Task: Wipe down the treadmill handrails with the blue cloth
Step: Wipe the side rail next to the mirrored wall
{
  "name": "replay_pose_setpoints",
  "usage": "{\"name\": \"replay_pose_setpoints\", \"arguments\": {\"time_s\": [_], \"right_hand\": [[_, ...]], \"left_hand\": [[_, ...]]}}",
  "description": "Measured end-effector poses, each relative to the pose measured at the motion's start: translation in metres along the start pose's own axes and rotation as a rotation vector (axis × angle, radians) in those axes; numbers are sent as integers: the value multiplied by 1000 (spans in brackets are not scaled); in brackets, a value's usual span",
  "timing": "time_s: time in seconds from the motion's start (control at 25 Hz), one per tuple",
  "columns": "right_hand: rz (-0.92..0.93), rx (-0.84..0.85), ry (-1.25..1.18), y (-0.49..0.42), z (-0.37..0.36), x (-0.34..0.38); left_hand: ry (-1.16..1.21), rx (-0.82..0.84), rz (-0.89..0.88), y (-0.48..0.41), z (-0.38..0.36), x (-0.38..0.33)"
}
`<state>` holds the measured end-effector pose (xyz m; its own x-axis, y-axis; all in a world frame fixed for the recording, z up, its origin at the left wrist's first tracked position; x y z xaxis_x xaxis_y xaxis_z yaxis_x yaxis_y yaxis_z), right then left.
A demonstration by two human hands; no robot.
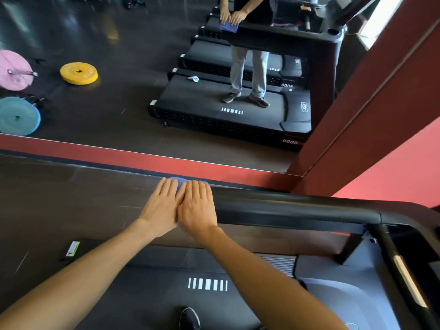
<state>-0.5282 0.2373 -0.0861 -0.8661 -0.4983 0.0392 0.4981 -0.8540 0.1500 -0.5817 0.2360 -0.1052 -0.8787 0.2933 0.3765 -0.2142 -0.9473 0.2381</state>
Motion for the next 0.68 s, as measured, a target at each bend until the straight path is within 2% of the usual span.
{"name": "replay_pose_setpoints", "arguments": {"time_s": [0.24,0.44,0.68], "right_hand": [[53,-29,-58,28,-5,-65],[-49,-99,-167,89,-16,-190],[-170,-184,-166,164,-18,-344]], "left_hand": [[116,52,81,-19,22,-65],[70,26,26,-61,84,-180],[-58,-46,-76,-113,161,-329]]}}
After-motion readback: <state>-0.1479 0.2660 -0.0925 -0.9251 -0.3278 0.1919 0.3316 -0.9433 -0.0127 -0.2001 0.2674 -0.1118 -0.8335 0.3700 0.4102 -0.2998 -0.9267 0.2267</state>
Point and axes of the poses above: each hand's wrist, its own y-axis away from the middle knuckle, its own z-axis out of the back of the hand, x = y × z, the point moved 10 cm from there along -y, towards the middle knuckle, and after that the axes turned 13 degrees about x, right-handed, at the moved point
